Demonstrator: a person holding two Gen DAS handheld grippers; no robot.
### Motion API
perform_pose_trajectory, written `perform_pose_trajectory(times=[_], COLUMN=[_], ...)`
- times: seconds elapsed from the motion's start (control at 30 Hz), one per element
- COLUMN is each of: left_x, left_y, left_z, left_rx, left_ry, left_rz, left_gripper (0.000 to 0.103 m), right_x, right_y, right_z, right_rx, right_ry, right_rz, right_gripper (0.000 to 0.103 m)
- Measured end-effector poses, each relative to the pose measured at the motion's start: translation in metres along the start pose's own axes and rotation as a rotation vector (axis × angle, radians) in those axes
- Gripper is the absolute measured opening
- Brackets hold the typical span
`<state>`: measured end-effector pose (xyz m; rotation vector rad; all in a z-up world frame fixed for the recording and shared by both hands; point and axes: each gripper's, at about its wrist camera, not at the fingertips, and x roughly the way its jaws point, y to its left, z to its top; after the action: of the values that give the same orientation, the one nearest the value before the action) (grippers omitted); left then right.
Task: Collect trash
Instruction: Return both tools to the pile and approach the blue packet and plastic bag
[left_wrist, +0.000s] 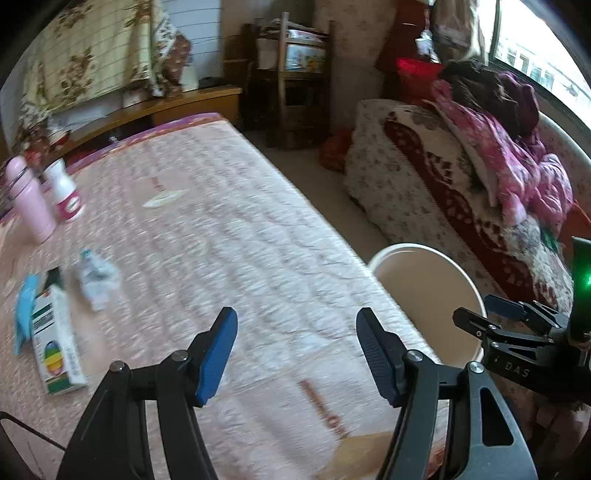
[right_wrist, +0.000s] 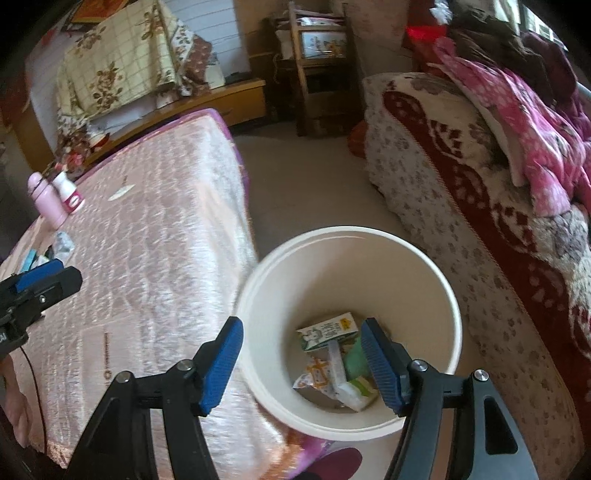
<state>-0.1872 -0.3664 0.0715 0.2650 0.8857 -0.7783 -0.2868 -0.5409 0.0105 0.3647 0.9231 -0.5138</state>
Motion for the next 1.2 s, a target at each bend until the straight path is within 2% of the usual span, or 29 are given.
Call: perform_pose_trajectory(times=[0.27, 0.5, 0.7, 0.87, 0.97, 1.07, 1.2], left_x=[-0.023, -0.048, -0.052, -0.018, 0.008, 0.015, -0.003], left_y=[0.067, 0.142, 0.215, 0.271, 0.3, 0.31, 0.311], left_z=[-0.017, -0.031, -0.007, 0.03, 0.039, 0.027, -0.008], left_rx=[-0.095, -0.2, -0.319, -0.391, -0.408, -0.383, -0.299], left_ry=[0.0, -0.006, -0.016, 0.04, 0.117, 0.18, 0.246], left_rz=[0.09, 0.188, 0.275, 0.347, 0.38, 0.368, 0.328], left_gripper=[0.068, 0.068, 0.068, 0.068, 0.068, 0.068, 0.068], right_x=[0.01, 0.026, 0.032, 0.03, 0.028, 0.028, 0.032], right_y=[0.062, 0.12, 0.161, 0.181, 0.195, 0.206, 0.219], right_z=[0.003, 0.005, 0.005, 0.006, 0.008, 0.013, 0.018], right_rx=[-0.093, -0.188, -0.263, -0.29, -0.316, -0.338, -0.355], right_ry=[0.015, 0.042, 0.054, 0.053, 0.048, 0.049, 0.046], right_rz=[0.068, 0.137, 0.172, 0.195, 0.196, 0.2, 0.221], right_gripper=[0.07, 0.07, 0.07, 0.07, 0.07, 0.07, 0.071])
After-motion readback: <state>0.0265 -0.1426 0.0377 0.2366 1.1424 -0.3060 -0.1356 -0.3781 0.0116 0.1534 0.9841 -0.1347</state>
